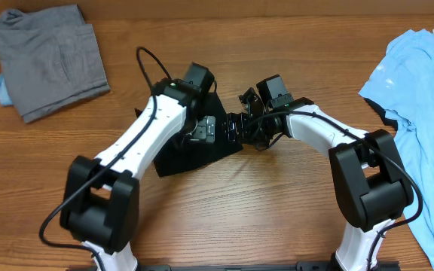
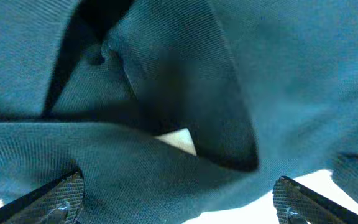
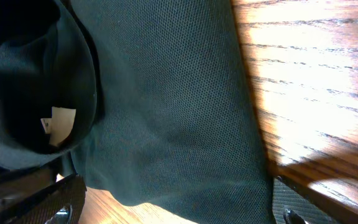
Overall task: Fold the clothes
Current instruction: 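Fold the left end rightward over the bundle toward the right gripper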
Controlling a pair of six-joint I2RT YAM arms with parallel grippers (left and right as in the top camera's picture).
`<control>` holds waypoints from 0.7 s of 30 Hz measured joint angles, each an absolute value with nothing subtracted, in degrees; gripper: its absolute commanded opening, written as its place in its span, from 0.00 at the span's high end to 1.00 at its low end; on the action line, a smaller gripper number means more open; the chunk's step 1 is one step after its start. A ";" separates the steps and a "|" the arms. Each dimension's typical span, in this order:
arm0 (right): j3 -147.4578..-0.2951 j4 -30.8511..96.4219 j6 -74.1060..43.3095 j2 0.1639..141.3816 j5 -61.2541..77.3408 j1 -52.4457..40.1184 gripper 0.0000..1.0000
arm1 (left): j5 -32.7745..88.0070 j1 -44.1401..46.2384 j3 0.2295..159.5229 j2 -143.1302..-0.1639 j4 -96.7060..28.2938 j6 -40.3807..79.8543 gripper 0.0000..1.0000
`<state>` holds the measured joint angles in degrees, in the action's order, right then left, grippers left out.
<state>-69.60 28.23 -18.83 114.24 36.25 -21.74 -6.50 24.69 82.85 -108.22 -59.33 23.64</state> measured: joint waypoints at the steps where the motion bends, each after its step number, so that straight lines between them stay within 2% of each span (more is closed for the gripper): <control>1: -69.60 28.25 -18.76 114.24 36.23 -21.74 0.02 | -6.96 24.73 82.85 -108.92 -59.33 23.64 0.00; 4: -69.60 28.25 -18.72 114.24 36.23 -21.74 0.02 | -8.47 24.77 82.85 -111.04 -59.79 23.62 0.02; 5: -69.60 28.25 -18.63 114.24 36.25 -21.76 0.02 | -9.32 24.77 82.85 -111.68 -59.90 23.62 0.07; 6: -69.60 28.27 -18.61 114.24 36.25 -21.74 0.02 | -10.02 24.80 82.85 -111.94 -59.96 23.59 0.21; 8: -69.60 28.29 -18.59 114.24 36.25 -21.74 0.02 | -12.82 25.08 82.85 -112.16 -60.01 23.38 0.58; 9: -69.60 28.27 -18.59 114.24 36.25 -21.74 0.02 | -14.00 25.17 82.85 -112.20 -60.03 23.38 0.87; 10: -69.60 28.32 -18.57 114.24 36.25 -21.74 0.02 | -14.55 25.17 82.85 -112.20 -60.05 23.49 0.96; 16: -69.60 28.45 -18.35 114.24 36.10 -21.89 0.09 | -16.12 25.17 84.25 -112.20 -63.33 24.36 0.96; 21: -69.41 27.75 -18.50 114.30 34.33 -24.60 0.27 | -13.63 25.54 90.65 -110.30 -63.83 25.65 0.96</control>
